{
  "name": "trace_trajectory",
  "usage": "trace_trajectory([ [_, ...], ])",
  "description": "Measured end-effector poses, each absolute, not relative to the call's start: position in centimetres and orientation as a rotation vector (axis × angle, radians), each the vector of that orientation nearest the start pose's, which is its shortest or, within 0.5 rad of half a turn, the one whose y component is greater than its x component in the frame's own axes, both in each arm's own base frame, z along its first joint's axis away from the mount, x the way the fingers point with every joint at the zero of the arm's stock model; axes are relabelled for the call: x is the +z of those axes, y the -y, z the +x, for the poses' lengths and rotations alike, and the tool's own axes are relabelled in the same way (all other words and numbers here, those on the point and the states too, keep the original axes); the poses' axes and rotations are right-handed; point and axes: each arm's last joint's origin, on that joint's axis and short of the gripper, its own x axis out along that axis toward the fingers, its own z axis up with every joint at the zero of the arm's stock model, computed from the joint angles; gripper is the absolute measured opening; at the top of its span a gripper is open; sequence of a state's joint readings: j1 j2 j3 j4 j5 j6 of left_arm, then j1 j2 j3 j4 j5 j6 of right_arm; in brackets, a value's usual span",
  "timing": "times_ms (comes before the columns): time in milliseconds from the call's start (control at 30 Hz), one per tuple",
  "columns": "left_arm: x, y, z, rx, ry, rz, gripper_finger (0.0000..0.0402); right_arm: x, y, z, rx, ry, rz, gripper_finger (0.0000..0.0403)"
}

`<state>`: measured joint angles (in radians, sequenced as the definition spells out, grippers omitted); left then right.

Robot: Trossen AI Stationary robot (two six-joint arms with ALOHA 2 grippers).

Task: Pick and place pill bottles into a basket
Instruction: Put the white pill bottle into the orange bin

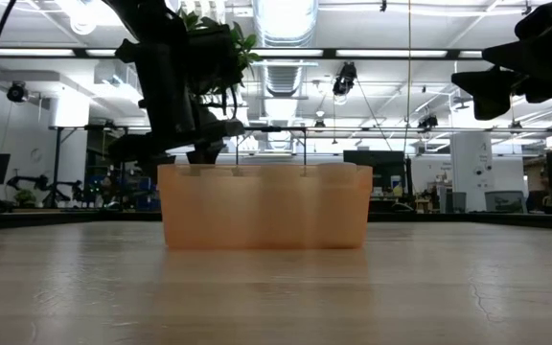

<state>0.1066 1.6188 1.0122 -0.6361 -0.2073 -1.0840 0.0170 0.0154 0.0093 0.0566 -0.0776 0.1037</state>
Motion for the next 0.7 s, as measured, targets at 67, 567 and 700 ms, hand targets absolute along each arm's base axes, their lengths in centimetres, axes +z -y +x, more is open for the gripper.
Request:
trace_trajectory([
  [67,18.6,-3.8,29.7,0.909,-0.962,-0.866,0.0224,17.1,-0.4,9.8,0.097,0.045,0.102,0.0249],
  [567,19.0,-3.6,29.7,0.833,-1.0,-0.845,0.0154,17.1,-0.4,9.8,0.097,0.046,0.102,0.0251],
  [700,20.0,-3.5,29.4,0.783,-1.033,-0.799,0.0154,17.1,-0.4,9.8,0.097,0.045,0.102,0.0249],
])
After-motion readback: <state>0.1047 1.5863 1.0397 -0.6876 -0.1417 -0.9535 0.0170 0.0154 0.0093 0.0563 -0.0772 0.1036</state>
